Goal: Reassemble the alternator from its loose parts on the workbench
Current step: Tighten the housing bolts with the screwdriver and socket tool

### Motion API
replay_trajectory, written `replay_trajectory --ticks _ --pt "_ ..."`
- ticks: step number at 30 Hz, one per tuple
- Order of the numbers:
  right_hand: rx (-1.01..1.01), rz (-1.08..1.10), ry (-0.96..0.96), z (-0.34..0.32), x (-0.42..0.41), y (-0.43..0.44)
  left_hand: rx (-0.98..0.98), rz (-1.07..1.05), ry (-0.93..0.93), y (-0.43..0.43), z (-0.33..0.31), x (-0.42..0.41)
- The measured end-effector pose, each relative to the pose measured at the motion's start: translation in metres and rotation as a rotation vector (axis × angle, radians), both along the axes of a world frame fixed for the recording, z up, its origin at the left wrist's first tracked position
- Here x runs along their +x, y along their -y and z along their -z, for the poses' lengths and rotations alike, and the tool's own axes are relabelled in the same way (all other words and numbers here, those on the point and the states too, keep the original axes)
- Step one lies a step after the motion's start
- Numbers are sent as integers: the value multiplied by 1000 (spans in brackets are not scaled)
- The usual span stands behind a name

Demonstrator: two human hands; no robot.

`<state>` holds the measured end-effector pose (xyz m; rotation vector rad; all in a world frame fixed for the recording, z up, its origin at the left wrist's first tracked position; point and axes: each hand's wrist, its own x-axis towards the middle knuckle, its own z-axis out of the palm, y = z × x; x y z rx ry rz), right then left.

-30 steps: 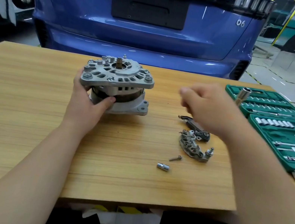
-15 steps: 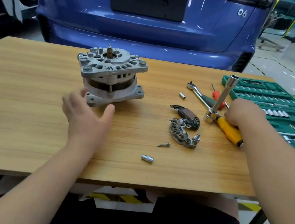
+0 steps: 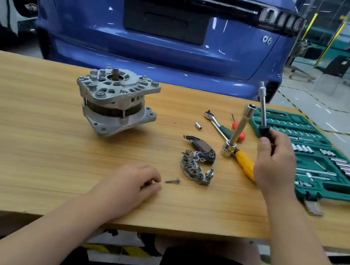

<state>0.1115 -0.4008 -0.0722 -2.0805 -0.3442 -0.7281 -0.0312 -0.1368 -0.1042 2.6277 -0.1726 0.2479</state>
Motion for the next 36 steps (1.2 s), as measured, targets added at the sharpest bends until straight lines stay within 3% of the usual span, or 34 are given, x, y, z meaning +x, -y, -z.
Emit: replay_trajectory --ticks 3,9,11,16,19,21,23,25,27,31,33,36 --pt "-85 -144 8 4 -19 -13 -183 -174 34 -2 -8 19" --pt "-256 -364 -49 15 -36 -42 -1221 -349 -48 -4 -18 44" --pt "-346 -379 -26 17 -41 -50 -1425 -321 -111 -6 -20 49" --pt "-405 -356 84 19 -46 -60 -1351 -238 -190 -12 -13 57" --pt "-365 -364 127 18 -45 -61 -1041 -206 -197 -12 -6 60" --pt "-363 -357 154 17 -46 -61 -950 -168 -217 -10 -3 61" --pt "-365 -362 187 15 -50 -64 -1056 -139 -226 -10 -3 59" --pt "-300 -404 168 16 -61 -72 -1331 -170 -243 -14 -7 56" --pt "-176 -483 -15 17 -73 -85 -1507 -233 -254 -20 -10 55" --pt "-52 -499 -516 31 -65 -101 -1596 -271 -256 -23 -10 51" --pt "-70 -388 -577 28 -44 -98 -1610 -268 -265 -23 -10 51" --pt "-277 -225 -504 17 -13 -82 -1660 -277 -297 -24 -10 54"
